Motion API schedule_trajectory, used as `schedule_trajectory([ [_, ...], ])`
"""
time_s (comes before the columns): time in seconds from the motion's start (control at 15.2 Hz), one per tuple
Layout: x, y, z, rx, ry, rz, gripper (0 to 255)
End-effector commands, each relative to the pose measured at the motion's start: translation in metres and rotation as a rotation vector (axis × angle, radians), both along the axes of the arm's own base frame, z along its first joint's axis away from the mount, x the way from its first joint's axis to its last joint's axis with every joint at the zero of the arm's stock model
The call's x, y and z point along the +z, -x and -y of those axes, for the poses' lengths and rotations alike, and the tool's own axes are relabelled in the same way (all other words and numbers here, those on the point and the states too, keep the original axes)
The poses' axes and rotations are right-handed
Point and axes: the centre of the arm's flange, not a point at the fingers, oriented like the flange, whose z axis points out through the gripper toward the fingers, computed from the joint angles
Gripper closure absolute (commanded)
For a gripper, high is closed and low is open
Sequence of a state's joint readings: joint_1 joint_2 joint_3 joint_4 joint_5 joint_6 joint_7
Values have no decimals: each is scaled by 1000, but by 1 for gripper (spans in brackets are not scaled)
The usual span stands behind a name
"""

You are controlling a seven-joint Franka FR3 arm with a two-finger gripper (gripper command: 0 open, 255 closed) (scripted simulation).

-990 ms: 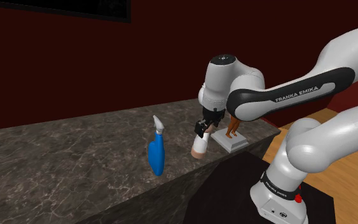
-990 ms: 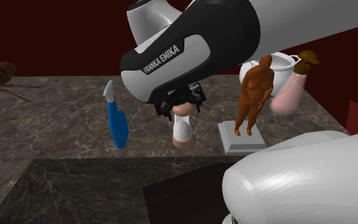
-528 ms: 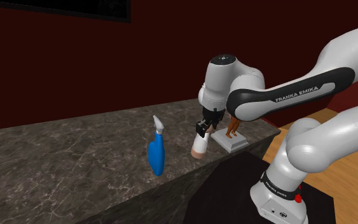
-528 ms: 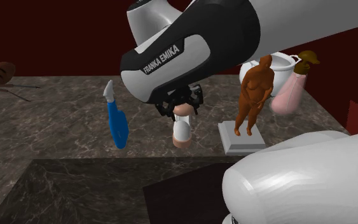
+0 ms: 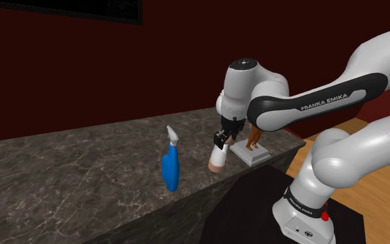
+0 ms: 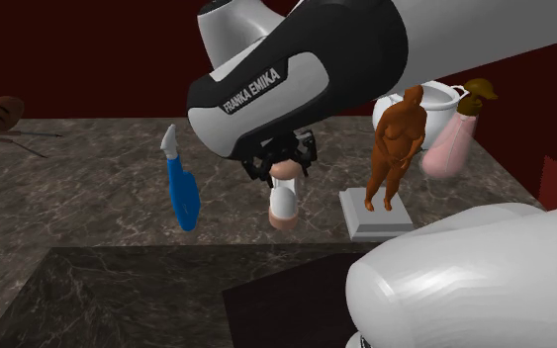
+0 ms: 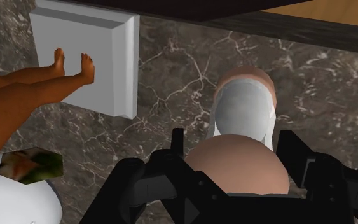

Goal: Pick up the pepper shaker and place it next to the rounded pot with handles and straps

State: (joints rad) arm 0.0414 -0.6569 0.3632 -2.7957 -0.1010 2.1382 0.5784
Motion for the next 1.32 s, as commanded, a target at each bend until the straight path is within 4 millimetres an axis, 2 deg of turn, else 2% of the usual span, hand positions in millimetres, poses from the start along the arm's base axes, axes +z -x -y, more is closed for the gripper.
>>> schedule_trajectory([
  [0.0,8,0,0,0,0,-1,255],
  [1.25,108,0,0,0,0,-1,255],
])
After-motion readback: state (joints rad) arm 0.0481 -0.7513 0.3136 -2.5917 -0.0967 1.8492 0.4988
